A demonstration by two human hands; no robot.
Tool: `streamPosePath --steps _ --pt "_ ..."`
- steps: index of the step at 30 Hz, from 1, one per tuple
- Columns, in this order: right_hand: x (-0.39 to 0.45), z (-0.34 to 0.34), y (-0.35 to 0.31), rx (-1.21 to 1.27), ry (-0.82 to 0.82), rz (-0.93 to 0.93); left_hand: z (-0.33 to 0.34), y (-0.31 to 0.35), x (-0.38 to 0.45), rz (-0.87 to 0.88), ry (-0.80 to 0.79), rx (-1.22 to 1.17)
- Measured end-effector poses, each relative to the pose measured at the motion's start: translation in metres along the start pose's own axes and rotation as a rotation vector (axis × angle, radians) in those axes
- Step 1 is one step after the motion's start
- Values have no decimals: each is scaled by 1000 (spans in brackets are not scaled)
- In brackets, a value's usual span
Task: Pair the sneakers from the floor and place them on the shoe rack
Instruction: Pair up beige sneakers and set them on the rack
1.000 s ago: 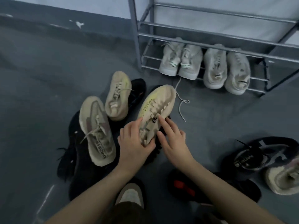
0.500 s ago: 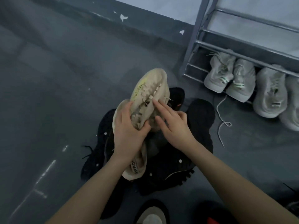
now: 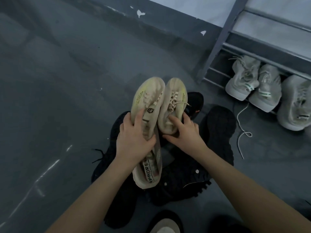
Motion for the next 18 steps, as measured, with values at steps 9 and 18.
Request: streamPosePath --steps 9,18 --pt "-39 -42 17 365 158 -90 -2 31 -14 89 173 -226" --pt "-151 -94 90 261 406 2 39 123 -47 283 59 -347"
Point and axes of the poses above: each hand's wrist, its own x-axis towards the middle knuckle, its own z-axis out of the palm, y = z × x, the point moved 7 cm from there along x, towards the middle knuckle, and after that the axes turned 5 degrees about z, right-handed, at the moved point
